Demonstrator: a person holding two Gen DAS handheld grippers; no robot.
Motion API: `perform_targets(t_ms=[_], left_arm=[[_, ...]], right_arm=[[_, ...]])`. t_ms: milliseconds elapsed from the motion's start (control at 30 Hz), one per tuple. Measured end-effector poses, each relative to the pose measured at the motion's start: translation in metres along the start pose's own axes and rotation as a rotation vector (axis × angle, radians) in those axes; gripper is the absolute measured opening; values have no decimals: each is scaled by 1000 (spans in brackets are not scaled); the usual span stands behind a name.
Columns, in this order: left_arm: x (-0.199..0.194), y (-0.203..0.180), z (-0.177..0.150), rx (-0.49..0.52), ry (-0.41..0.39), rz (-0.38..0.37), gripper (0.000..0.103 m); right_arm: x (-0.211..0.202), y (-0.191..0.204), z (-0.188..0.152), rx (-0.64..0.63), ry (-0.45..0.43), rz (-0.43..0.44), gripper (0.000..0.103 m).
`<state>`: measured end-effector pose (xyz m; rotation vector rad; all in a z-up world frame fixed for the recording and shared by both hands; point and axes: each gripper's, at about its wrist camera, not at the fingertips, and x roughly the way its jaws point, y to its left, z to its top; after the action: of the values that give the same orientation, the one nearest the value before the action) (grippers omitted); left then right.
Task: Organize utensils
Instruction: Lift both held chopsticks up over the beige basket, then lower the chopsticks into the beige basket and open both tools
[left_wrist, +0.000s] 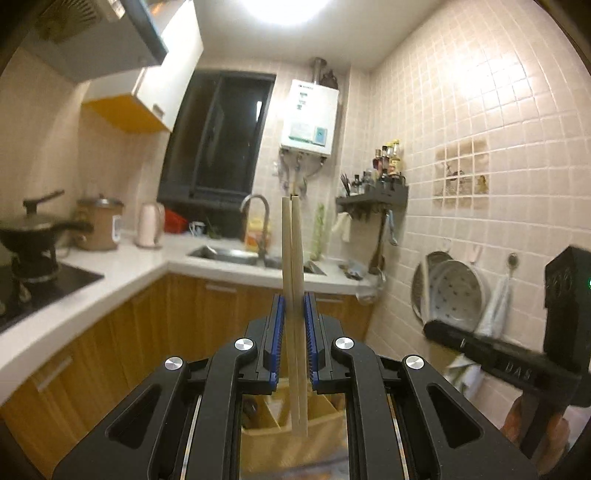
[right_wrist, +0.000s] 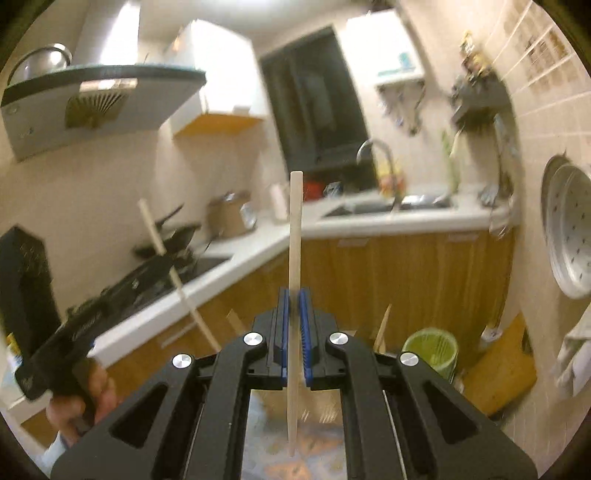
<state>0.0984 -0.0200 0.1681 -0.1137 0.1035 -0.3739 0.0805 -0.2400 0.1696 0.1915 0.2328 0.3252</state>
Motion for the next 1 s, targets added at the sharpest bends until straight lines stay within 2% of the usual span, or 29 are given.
perform_targets(t_ms=[200, 333, 633, 1000], left_arm=[[28, 2, -8, 47, -13, 57, 9], [42, 4, -24, 79, -2, 91, 9], [66, 22, -50, 76, 44, 115, 10], [62, 23, -73, 92, 39, 104, 11]], right_arm=[[26, -17, 5, -28, -126, -102, 4], [46, -21, -9, -59, -159, -138, 4], [86, -38, -45, -59, -159, -163, 4], [93, -45, -68, -50, -128, -153, 5]])
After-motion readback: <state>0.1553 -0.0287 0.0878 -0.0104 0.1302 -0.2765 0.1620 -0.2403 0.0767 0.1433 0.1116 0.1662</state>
